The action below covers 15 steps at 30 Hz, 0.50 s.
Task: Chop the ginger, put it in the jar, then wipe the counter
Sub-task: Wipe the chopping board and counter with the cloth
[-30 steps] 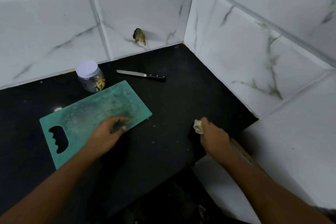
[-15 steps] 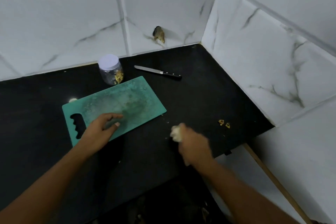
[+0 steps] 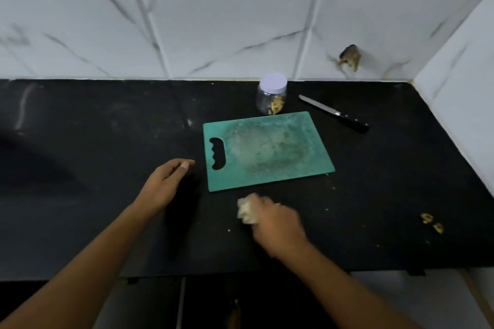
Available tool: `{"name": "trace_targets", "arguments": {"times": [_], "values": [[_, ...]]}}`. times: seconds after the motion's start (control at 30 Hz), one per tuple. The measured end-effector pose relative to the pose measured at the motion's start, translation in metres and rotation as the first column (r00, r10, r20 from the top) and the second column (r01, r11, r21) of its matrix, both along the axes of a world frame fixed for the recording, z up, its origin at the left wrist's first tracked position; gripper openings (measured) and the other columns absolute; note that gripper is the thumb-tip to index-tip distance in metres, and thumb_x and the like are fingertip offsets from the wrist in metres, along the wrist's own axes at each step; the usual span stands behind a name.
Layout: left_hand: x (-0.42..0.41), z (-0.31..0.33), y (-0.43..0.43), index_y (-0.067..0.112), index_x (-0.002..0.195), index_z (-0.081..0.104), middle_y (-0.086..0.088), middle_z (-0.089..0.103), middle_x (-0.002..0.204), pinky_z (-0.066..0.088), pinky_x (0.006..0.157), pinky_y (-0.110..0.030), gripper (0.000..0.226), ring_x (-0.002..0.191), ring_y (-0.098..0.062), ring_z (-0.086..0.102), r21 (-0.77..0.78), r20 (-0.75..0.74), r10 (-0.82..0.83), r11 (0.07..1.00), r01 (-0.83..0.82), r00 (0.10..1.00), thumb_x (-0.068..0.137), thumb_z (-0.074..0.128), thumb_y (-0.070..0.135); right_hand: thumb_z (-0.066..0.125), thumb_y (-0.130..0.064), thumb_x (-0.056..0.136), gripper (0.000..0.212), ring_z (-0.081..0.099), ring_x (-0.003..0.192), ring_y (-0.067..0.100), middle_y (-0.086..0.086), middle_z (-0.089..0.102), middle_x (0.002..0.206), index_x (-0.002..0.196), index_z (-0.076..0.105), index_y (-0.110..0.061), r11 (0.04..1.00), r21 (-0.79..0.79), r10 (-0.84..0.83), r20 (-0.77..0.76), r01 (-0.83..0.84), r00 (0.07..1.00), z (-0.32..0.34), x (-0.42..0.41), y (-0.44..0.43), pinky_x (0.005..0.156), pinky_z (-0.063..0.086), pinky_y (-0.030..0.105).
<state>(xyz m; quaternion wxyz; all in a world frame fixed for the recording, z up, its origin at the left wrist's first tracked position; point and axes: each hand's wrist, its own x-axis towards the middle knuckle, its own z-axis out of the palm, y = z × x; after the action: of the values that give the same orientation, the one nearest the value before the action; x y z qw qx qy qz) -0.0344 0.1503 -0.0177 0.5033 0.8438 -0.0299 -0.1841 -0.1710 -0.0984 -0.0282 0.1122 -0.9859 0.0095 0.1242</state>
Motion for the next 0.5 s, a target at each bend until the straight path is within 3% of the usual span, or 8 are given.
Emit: {"name": "trace_targets", "arguments": {"times": [0.1,0.17,0.3,0.4,0.5], "values": [[-0.004,0.000,0.023,0.037,0.126,0.066,0.017,0.065,0.127,0.046,0.108,-0.042,0.027,0.122,-0.004,0.058,0.005,-0.011,0.030,1.000,-0.030,0.999,0.107,0.048,0.040,0.057,-0.030,0.095,0.034,0.069,0.095,0.033,0.005,0.065,0.113,0.127,0.047,-0.026,0.947,-0.083,-0.307,0.053,0.311,0.950,0.002,0.009,-0.077,0.070,0.047,0.038],[-0.007,-0.004,0.037,0.037,0.125,0.067,0.017,0.066,0.126,0.046,0.109,-0.043,0.025,0.121,-0.005,0.059,0.006,-0.011,0.061,0.998,-0.061,0.998,0.107,0.049,0.039,0.058,-0.030,0.096,0.027,0.068,0.084,0.029,0.003,0.066,0.102,0.119,0.047,-0.024,0.929,-0.060,-0.357,0.108,0.364,0.928,0.004,0.012,-0.097,0.064,0.045,0.036],[-0.018,-0.010,0.043,0.037,0.120,0.068,0.015,0.068,0.122,0.049,0.104,-0.038,0.022,0.115,-0.005,0.062,-0.014,-0.015,0.094,0.995,-0.094,0.995,0.106,0.053,0.032,0.059,-0.025,0.093,0.033,0.068,0.093,0.033,0.003,0.064,0.111,0.123,0.045,-0.023,0.960,-0.043,-0.271,0.106,0.277,0.957,0.003,0.012,-0.041,0.068,0.044,0.038],[-0.019,-0.008,0.033,0.036,0.124,0.066,0.015,0.067,0.121,0.050,0.099,-0.034,0.024,0.111,-0.007,0.063,0.022,-0.018,0.080,0.997,-0.080,0.997,0.106,0.054,0.028,0.057,-0.023,0.095,0.035,0.066,0.101,0.033,0.002,0.061,0.119,0.128,0.045,-0.025,0.998,0.022,-0.058,0.023,0.057,0.998,0.007,0.022,0.018,0.074,0.046,0.039],[-0.015,-0.003,0.015,0.034,0.129,0.064,0.015,0.065,0.120,0.050,0.098,-0.033,0.026,0.108,-0.003,0.061,0.040,-0.031,0.035,0.999,-0.033,0.999,0.105,0.056,0.028,0.061,-0.025,0.094,0.029,0.067,0.100,0.033,0.002,0.066,0.114,0.121,0.051,-0.026,0.973,0.183,0.151,-0.043,-0.141,0.988,0.016,0.036,0.046,0.078,0.049,0.041]]}}
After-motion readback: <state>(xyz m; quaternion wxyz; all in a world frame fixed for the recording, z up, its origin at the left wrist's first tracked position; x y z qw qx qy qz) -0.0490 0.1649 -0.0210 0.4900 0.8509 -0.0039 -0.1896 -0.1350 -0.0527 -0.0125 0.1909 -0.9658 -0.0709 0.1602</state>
